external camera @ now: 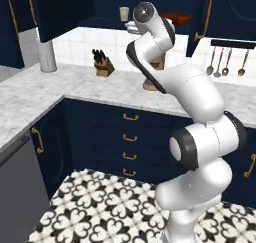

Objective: Gather all objects into one cabinet and sort the glasses and bowls to opposite sides.

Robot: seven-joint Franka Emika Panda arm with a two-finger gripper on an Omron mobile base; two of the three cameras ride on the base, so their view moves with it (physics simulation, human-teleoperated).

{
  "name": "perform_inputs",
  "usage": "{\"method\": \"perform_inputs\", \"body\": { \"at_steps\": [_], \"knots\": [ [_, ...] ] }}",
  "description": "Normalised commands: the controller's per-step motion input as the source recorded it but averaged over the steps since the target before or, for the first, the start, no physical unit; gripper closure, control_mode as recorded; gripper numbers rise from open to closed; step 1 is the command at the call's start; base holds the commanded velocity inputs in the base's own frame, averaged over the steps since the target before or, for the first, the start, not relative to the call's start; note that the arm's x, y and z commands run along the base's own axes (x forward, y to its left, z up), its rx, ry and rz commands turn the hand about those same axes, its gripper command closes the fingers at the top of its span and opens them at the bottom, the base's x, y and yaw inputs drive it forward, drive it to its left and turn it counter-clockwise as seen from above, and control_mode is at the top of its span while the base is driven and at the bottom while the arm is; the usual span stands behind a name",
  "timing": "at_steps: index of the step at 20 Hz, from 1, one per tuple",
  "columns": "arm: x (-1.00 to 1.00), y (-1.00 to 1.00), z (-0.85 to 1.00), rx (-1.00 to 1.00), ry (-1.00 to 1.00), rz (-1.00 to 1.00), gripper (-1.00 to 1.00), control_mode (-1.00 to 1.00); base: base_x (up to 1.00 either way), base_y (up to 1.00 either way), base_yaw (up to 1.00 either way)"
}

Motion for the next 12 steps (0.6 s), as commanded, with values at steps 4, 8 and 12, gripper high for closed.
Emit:
{"method": "perform_inputs", "body": {
  "at_steps": [4, 8, 12],
  "knots": [
    [0.0, 0.0, 0.0, 0.0, 0.0, 0.0, 1.0, 1.0, 0.4, 1.0, -0.32],
    [0.0, 0.0, 0.0, 0.0, 0.0, 0.0, 1.0, 1.0, 0.49, 0.92, -0.26],
    [0.0, 0.0, 0.0, 0.0, 0.0, 0.0, 1.0, 1.0, 0.63, -0.27, -0.31]
  ]
}}
